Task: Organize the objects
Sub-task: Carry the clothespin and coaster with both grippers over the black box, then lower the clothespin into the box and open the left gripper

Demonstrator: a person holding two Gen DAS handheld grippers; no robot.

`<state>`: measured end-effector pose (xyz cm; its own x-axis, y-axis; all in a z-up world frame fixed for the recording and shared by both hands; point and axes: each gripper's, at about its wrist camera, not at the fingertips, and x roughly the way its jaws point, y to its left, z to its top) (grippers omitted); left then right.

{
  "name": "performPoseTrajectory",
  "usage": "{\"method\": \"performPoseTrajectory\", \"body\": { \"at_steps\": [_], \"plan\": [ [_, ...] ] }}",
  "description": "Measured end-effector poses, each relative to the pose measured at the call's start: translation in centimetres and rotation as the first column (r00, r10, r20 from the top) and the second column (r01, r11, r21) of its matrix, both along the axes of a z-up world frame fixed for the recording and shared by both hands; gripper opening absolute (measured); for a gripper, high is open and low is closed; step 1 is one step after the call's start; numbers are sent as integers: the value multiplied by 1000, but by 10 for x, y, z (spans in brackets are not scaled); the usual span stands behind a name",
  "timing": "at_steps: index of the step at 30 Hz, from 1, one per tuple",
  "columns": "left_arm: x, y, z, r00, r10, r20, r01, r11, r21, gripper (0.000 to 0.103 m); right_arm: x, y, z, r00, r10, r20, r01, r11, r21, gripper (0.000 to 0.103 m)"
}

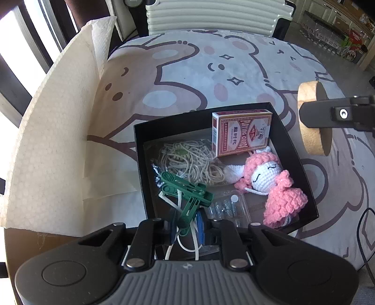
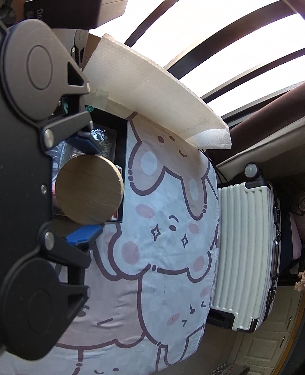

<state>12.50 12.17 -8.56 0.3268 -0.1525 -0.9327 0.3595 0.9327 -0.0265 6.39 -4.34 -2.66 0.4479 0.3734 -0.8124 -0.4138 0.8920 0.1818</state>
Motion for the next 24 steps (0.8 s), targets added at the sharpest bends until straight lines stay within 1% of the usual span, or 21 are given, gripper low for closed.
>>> {"method": "performPoseTrajectory", "body": {
  "at_steps": [1, 3, 5, 10, 16, 19, 24],
  "plan": [
    [0, 0, -1, 1000, -1, 0, 1, 1000, 1, 26, 1, 3, -3, 1000, 8, -9, -8, 1000, -6, 68],
    [-1, 0, 0, 1000, -16, 5, 16, 1000, 2, 49, 2, 10, -10, 999, 17, -31, -18, 1000, -20, 68],
    [-2, 0, 3, 999, -29, 18, 29, 1000, -5, 56, 4, 16, -16, 998, 20, -53, -21, 999, -25, 67],
    [-2, 12, 13, 999, -11, 50, 12, 999, -31, 56, 8, 32, -32, 992, 12, -129, -13, 1000, -8, 67],
    [-1, 35, 15, 997, 40, 65, -39, 999, -20, 56, 7, 55, -51, 978, 21, -210, -23, 1000, -6, 67],
    [0, 48, 18, 994, 79, 76, -77, 997, -30, 56, 7, 66, -62, 973, 18, -230, -29, 999, -41, 67],
    [2, 63, 22, 987, 133, 92, -129, 990, -49, 56, 7, 81, -74, 975, 7, -222, -34, 992, -120, 67]
  ]
}}
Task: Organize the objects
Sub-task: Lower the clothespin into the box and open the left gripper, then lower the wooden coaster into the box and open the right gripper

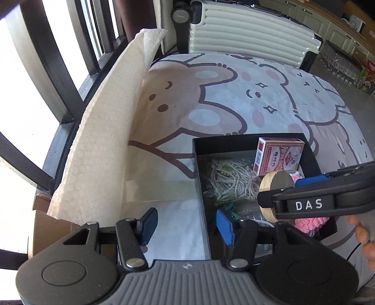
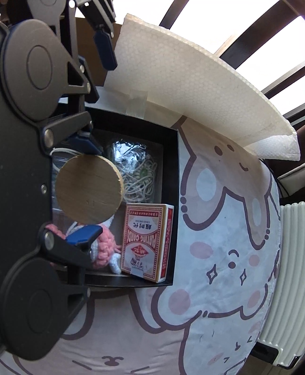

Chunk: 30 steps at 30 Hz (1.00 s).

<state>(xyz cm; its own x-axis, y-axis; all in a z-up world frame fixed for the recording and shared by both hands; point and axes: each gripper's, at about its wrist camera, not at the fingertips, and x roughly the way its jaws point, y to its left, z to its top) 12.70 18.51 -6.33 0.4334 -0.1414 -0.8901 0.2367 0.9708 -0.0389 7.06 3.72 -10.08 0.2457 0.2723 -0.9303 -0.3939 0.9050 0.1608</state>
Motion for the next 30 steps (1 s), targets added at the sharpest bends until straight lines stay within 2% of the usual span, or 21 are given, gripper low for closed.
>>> {"method": "performPoseTrajectory", "body": {
  "at_steps": [6, 10, 13, 15, 20, 28, 30],
  "plan": [
    [3, 10, 2, 999, 40, 10, -40, 999, -24, 56, -8, 19, -18, 996, 81, 21, -78, 990, -115, 68],
    [5, 12, 2, 999, 52, 8, -52, 998, -35, 56, -15, 30, -26, 992, 126, -27, -129, 980, -152, 68],
    [5, 12, 0, 999, 50, 0, -50, 998, -34, 56, -16, 31, -30, 984, 138, -110, -150, 982, -113, 70],
    [6, 11, -1, 999, 49, -5, -49, 998, -33, 56, -18, 31, -31, 977, 156, -144, -170, 981, -92, 80],
    [6, 9, 1, 999, 54, 0, -54, 998, -33, 59, -18, 25, -14, 985, 151, -85, -157, 985, -75, 89],
    [5, 5, 7, 997, 79, 10, -79, 996, -34, 64, -16, 12, 1, 992, 123, -42, -125, 990, -63, 89],
    [4, 4, 8, 996, 87, 15, -87, 996, -30, 70, -16, 8, 5, 992, 121, -32, -123, 990, -64, 90]
  ]
}}
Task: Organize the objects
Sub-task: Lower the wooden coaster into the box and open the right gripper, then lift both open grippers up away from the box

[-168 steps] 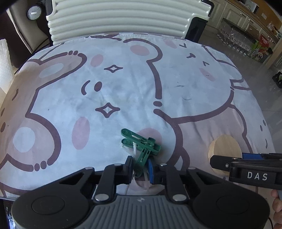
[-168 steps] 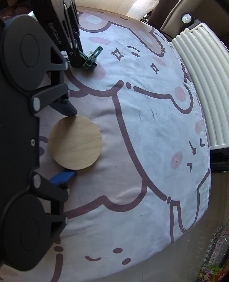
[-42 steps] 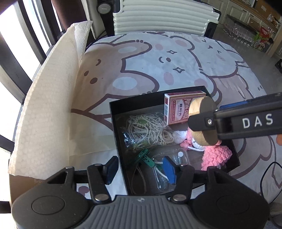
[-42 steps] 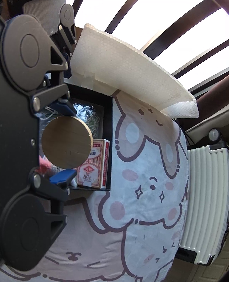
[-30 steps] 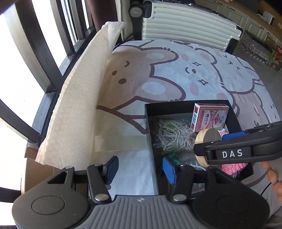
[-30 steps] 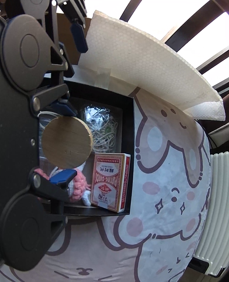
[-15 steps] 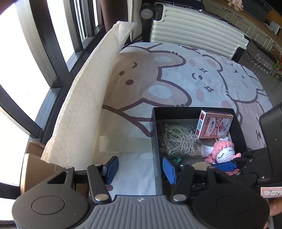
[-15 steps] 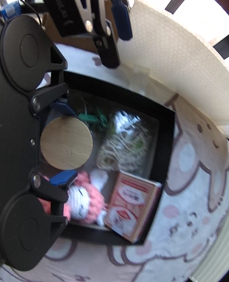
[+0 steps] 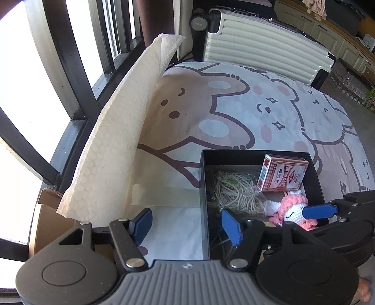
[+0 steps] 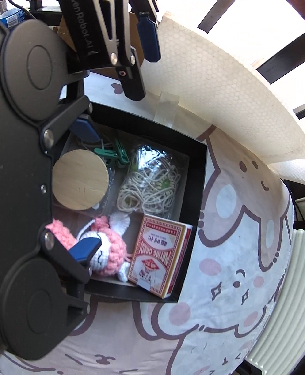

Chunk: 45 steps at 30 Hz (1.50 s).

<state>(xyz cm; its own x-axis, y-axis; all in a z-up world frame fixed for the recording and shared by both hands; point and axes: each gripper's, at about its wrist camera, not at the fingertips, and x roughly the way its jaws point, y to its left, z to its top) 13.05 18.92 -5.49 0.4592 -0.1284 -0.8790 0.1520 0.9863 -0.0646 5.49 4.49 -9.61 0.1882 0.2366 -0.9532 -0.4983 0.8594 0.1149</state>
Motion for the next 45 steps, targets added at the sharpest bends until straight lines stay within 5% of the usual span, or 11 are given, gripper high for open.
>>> {"method": "performPoseTrajectory", "body": {
  "at_steps": [15, 26, 45],
  "plan": [
    [-21, -4, 22, 995, 86, 49, -87, 996, 11, 100, -14, -48, 43, 985, -12, 171, 2, 998, 57, 103],
    [-58, -12, 57, 987, 95, 131, -95, 995, -11, 103, -41, -82, 85, 952, -124, 279, 71, 979, 193, 103],
    [-107, -30, 119, 937, 143, 319, -139, 990, -36, 103, -82, -148, 145, 852, -216, 478, 87, 957, 277, 103]
  ]
}}
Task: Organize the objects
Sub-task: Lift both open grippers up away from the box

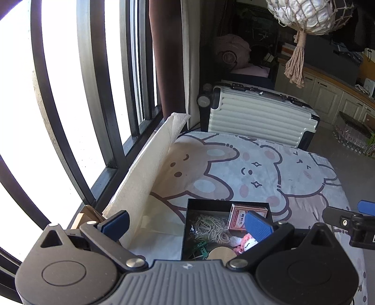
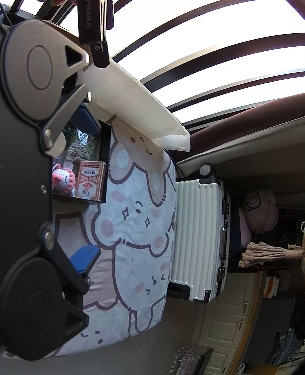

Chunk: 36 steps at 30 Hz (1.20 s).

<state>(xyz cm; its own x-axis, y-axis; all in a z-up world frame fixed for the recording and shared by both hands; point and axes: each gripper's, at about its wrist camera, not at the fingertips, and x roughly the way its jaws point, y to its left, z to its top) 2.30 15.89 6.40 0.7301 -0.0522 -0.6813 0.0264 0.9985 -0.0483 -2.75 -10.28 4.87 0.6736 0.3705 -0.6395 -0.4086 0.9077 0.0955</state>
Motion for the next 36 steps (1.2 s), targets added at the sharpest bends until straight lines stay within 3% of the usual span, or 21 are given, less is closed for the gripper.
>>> {"method": "performPoseTrajectory", "body": {
  "at_steps": [8, 17, 22, 29, 36],
  "plan": [
    [-22, -11, 20, 996, 3, 84, -4, 1000, 9, 103, -19, -10, 18, 997, -1, 79, 1, 1000, 2, 103],
    [-40, -17, 21, 996, 14, 89, -16, 1000, 18, 103, -37, -17, 21, 995, -5, 98, 11, 998, -59, 103],
    [-45, -26, 22, 996, -3, 89, -4, 996, 84, 103, -44, -27, 21, 996, -23, 86, 30, 996, -82, 103],
    [-47, -32, 16, 1000, -18, 12, 16, 994, 112, 103, -45, -40, 13, 997, -41, 58, 48, 992, -120, 103],
    [-39, -31, 5, 998, -4, -65, 10, 995, 95, 103, -34, -50, -4, 998, -68, 10, 69, 988, -137, 103]
  ]
}}
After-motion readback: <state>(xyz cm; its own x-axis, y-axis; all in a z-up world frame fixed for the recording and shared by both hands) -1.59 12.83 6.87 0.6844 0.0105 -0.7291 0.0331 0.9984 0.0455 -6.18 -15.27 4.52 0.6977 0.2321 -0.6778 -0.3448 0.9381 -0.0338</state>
